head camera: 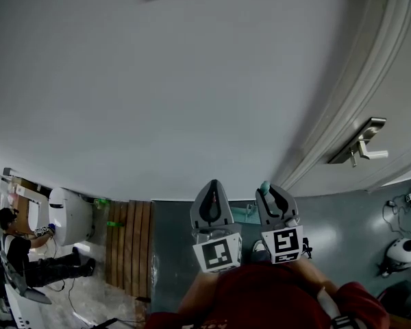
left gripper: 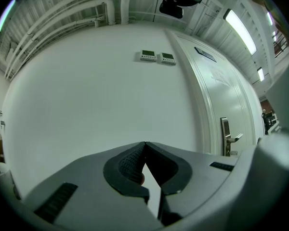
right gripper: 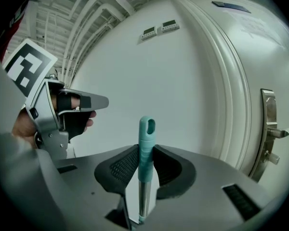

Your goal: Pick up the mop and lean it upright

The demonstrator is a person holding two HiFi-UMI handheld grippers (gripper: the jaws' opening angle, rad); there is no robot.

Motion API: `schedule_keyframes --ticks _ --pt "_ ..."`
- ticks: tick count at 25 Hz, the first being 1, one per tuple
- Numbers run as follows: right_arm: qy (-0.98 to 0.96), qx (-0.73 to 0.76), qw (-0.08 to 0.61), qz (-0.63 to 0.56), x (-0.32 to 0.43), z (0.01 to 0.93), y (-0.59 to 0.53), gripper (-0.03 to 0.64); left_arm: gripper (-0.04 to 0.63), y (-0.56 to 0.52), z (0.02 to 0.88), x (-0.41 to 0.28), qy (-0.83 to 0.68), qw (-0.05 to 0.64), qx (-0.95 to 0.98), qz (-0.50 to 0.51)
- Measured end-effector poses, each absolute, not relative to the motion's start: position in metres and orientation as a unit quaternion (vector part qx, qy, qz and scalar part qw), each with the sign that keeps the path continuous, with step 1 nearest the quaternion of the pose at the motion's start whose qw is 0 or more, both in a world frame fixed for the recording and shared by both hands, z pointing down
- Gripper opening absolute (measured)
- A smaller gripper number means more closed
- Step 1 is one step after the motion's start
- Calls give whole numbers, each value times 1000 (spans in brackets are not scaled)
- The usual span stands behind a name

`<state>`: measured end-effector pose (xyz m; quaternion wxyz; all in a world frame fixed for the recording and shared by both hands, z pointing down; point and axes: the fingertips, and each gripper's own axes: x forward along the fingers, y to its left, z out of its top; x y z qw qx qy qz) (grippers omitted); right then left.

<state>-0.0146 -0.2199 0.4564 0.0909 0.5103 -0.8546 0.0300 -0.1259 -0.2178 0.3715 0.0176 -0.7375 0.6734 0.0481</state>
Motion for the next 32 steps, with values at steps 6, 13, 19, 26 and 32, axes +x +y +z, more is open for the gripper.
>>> schedule_keyframes --ticks 6,13,19,26,32 --pt "-852 509 113 41 -14 487 -222 107 12 -218 373 -124 675 25 -736 38" --pt "-854 507 116 34 -17 495 -222 107 12 -216 374 -129 680 20 -732 44" --pt "-857 502 112 27 -24 496 -220 109 12 -216 377 -131 682 19 -730 34" --pt "-857 503 109 26 -26 496 -227 109 12 -214 374 -126 680 28 -732 32" --pt "-853 507 117 28 -33 496 -249 109 12 -210 375 -126 684 27 -729 32"
